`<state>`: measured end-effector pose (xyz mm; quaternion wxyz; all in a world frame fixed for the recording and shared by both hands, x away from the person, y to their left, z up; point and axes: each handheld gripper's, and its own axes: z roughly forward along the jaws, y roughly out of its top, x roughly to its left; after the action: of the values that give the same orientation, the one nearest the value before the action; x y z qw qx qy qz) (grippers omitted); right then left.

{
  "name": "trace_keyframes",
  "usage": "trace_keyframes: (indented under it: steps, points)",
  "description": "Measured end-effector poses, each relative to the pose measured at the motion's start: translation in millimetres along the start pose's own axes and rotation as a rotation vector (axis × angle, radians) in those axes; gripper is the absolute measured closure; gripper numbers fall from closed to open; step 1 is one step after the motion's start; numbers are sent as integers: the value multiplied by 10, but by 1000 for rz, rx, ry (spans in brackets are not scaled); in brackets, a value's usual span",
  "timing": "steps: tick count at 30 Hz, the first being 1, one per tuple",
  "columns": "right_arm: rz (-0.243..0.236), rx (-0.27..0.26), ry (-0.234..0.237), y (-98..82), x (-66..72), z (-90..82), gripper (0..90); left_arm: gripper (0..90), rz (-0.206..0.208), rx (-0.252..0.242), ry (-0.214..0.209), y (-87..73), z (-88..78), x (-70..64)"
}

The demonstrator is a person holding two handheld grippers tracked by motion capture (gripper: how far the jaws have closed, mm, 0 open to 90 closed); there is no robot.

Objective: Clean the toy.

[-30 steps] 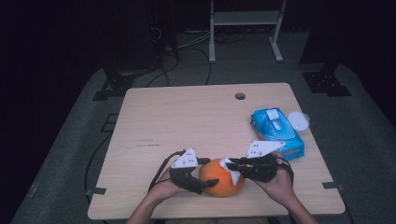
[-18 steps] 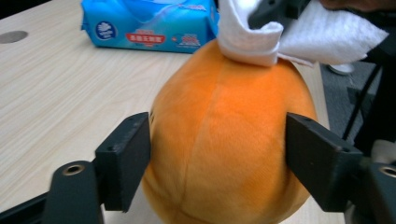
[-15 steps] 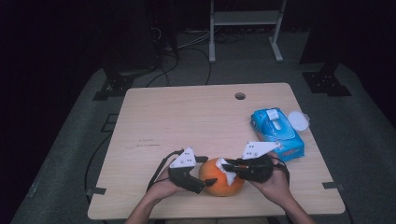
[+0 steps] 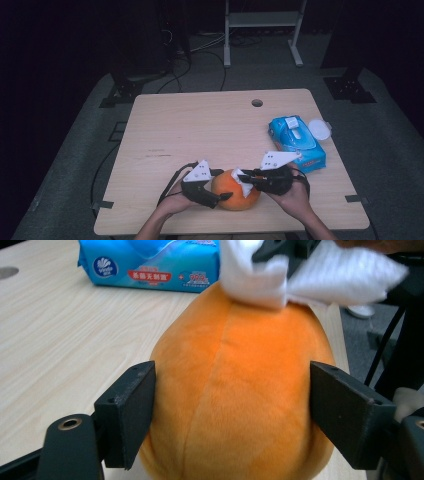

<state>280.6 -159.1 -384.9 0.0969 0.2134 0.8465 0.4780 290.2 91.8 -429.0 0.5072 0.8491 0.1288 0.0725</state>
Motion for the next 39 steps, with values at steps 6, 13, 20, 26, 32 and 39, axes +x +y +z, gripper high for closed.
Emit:
trace_keyframes:
  steps: [6,13,20,26,32,39]
  points:
    - [-70,17,12,84,146,72,801,223,46,9,-5,1,-12,-53]
    - [39,11,-53,-187,-144,-235,802,227,-16,8,-19,-117,-88,40]
    - [55,-11,-15,-218,-84,-235,801,213,-26,7,-14,-97,-46,38]
    - [23,-2,-38,-182,-83,-227,801,227,-89,-14,-36,-176,-104,129]
    - [119,-18,-42,-346,-259,-279,801,230,-133,-29,-37,-202,-88,186]
    - [88,-7,-45,-296,-200,-243,800,226,-134,-39,-42,-222,-102,179]
